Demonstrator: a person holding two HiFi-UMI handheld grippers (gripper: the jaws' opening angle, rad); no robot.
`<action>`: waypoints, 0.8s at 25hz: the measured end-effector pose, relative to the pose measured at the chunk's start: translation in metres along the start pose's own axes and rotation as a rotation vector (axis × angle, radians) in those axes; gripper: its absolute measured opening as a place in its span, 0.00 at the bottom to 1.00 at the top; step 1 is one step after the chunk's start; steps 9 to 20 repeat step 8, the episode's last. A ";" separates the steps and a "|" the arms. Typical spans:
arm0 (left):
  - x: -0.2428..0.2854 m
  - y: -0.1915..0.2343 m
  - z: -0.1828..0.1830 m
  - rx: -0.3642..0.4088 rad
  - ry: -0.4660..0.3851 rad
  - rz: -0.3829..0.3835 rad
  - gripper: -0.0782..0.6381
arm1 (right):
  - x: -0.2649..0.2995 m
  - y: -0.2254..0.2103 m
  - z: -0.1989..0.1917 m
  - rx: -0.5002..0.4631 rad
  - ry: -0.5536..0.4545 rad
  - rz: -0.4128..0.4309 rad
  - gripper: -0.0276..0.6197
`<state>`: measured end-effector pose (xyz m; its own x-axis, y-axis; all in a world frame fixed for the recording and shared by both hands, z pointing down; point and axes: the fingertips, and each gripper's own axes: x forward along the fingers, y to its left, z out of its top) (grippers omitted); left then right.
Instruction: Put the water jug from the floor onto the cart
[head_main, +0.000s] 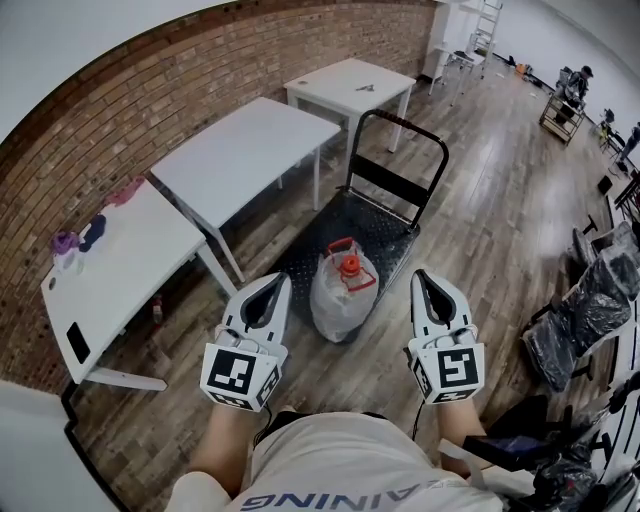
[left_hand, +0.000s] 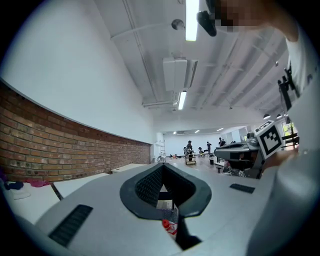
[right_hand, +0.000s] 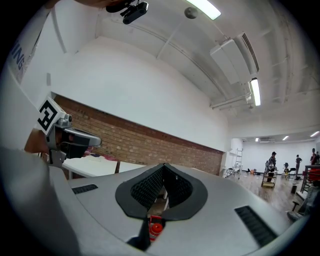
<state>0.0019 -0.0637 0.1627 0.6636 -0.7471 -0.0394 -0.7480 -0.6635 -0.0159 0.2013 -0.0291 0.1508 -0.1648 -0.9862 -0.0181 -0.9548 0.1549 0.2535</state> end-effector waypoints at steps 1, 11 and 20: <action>0.000 0.000 0.000 0.000 0.000 -0.003 0.11 | 0.000 0.000 -0.001 0.000 0.002 0.000 0.05; -0.004 0.005 -0.006 -0.007 0.001 -0.007 0.11 | 0.002 0.010 -0.004 -0.004 0.010 0.014 0.05; -0.004 0.005 -0.006 -0.007 0.001 -0.007 0.11 | 0.002 0.010 -0.004 -0.004 0.010 0.014 0.05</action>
